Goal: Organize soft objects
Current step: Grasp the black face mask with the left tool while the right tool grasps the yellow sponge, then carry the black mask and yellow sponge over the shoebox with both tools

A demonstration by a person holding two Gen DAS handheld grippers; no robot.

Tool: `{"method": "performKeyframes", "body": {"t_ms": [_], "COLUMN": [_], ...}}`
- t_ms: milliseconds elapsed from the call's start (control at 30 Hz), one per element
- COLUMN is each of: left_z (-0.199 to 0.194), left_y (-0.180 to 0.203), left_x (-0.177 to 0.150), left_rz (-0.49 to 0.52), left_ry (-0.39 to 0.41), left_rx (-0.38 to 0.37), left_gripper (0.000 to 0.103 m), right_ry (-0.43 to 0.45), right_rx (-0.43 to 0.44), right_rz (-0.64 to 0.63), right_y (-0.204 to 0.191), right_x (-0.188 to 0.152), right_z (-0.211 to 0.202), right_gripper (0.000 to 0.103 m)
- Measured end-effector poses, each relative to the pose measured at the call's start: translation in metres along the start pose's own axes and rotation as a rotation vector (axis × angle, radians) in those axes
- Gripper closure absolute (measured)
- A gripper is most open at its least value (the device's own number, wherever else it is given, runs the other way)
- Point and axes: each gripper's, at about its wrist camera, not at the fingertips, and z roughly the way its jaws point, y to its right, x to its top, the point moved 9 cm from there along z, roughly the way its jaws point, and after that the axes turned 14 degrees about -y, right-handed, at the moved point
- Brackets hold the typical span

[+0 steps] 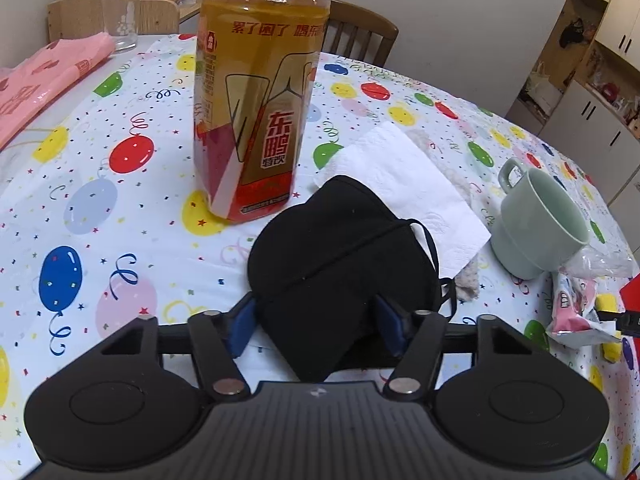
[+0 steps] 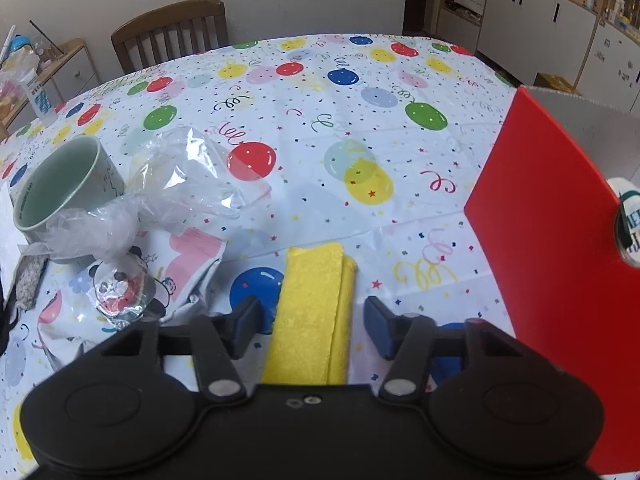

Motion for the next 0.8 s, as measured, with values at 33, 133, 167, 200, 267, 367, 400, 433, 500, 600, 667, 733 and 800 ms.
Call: {"method": "performKeyframes", "body": {"t_ms": [33,133,167,200,267,367,400,433,500,600,667,733,800], "left_z": [0.000,-0.001,-0.001,-0.001,-0.001,-0.005,-0.006,-0.008,-0.012,-0.019,-0.025,-0.031,-0.039], "left_y": [-0.001,-0.001,-0.002,-0.002,-0.004,-0.005,-0.005,-0.006,-0.007,-0.007,-0.007,-0.005,-0.003], "left_x": [0.000,-0.001,-0.001,-0.001,-0.002,-0.002,-0.002,-0.003,-0.004,-0.005,-0.005,-0.007,-0.009], "left_rz": [0.000,0.003,0.002,0.001,-0.002,-0.007,-0.007,-0.011,-0.019,-0.027,-0.035,-0.038,-0.033], "left_ry": [-0.002,-0.007,-0.007,-0.008,-0.009,0.002,0.007,0.011,0.021,0.044,0.062,0.080,0.092], "left_rx": [0.006,0.032,0.041,0.052,0.070,0.079,0.082,0.083,0.082,0.075,0.069,0.057,0.046], "left_gripper": [0.048,0.057,0.062,0.063,0.070,0.080,0.082,0.084,0.086,0.088,0.088,0.088,0.088], "right_ry": [0.000,0.005,0.007,0.009,0.013,0.018,0.019,0.020,0.022,0.024,0.026,0.031,0.037], "right_rx": [-0.003,-0.015,-0.014,-0.014,-0.014,-0.015,-0.011,-0.007,0.000,0.021,0.040,0.057,0.072], "right_rz": [0.001,0.002,0.002,0.001,-0.008,-0.025,-0.029,-0.030,-0.031,-0.028,-0.020,-0.025,-0.029], "right_y": [0.000,0.001,0.002,0.001,0.000,-0.002,-0.002,-0.002,-0.002,0.000,0.002,0.003,0.006], "right_x": [0.000,-0.001,-0.001,-0.002,-0.003,-0.005,-0.006,-0.007,-0.009,-0.015,-0.021,-0.028,-0.034], "right_z": [0.000,0.000,-0.001,-0.001,-0.002,-0.003,-0.004,-0.004,-0.006,-0.011,-0.018,-0.026,-0.035], "right_gripper": [0.052,0.058,0.059,0.060,0.065,0.065,0.066,0.066,0.066,0.066,0.066,0.066,0.066]}}
